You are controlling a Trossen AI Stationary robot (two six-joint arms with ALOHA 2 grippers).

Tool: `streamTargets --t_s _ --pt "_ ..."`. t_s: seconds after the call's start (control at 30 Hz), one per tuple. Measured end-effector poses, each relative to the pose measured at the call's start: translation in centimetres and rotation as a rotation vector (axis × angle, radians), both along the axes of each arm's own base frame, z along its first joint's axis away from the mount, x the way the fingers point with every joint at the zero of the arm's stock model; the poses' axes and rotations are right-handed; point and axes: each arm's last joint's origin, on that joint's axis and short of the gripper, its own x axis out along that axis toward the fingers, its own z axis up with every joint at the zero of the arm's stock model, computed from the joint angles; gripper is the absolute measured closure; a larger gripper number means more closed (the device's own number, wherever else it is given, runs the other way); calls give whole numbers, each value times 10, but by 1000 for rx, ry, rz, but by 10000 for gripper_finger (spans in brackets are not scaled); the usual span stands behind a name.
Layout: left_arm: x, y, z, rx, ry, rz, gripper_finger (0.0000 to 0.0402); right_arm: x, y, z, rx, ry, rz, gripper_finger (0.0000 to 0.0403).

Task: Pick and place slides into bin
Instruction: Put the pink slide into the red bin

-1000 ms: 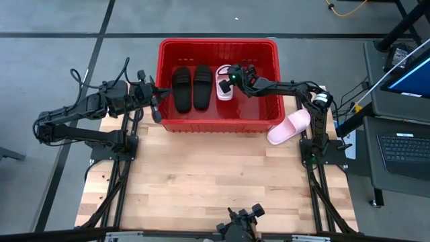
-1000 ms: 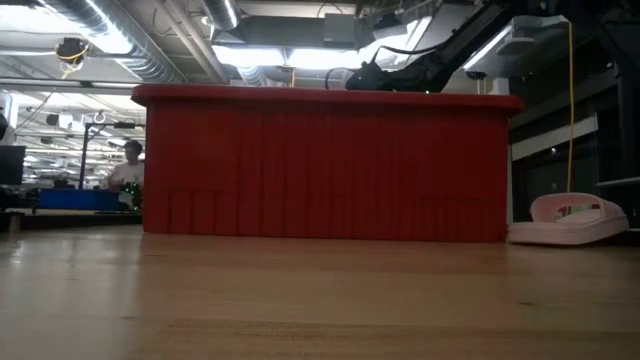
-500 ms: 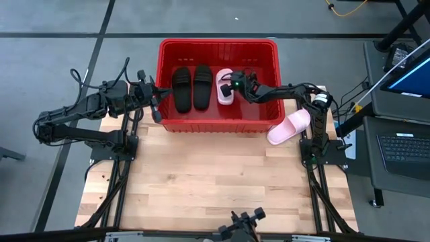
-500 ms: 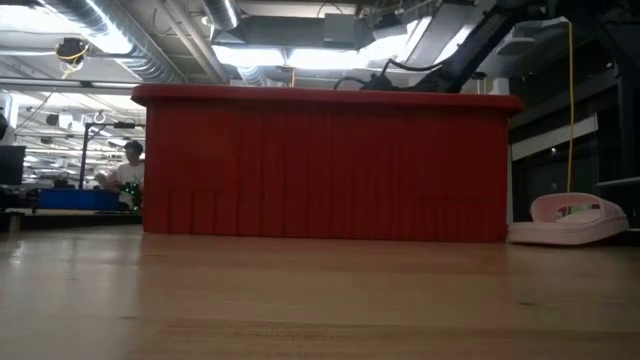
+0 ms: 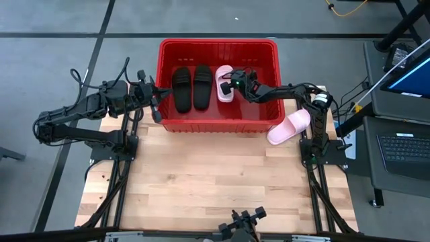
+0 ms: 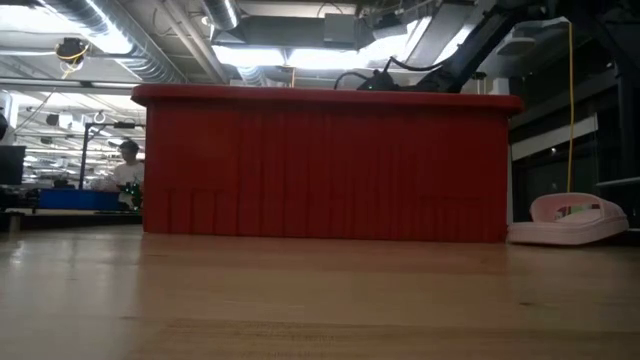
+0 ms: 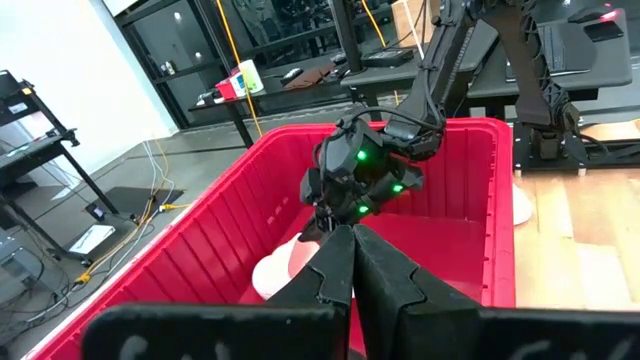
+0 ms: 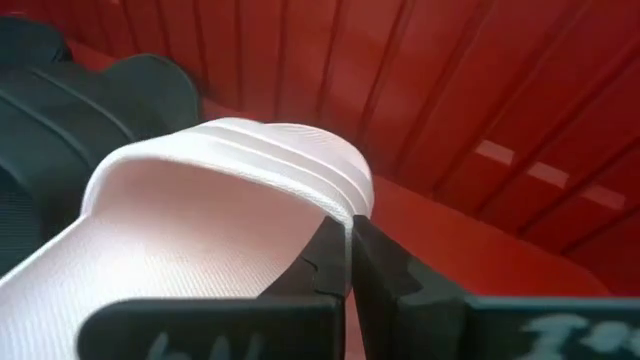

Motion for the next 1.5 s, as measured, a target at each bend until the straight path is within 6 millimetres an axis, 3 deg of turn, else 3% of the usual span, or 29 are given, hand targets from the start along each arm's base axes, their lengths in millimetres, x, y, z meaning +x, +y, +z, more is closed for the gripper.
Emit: streamTargets --t_s 0.6,0.87,1.5 --pt "0 0 0 0 0 0 396 0 0 0 12 -51 -26 394" --pt "0 0 0 -2 -1 -1 396 5 -4 -17 11 -62 -28 395" --pt "0 0 0 -2 -1 -3 396 1 -11 -15 2 -73 -26 381"
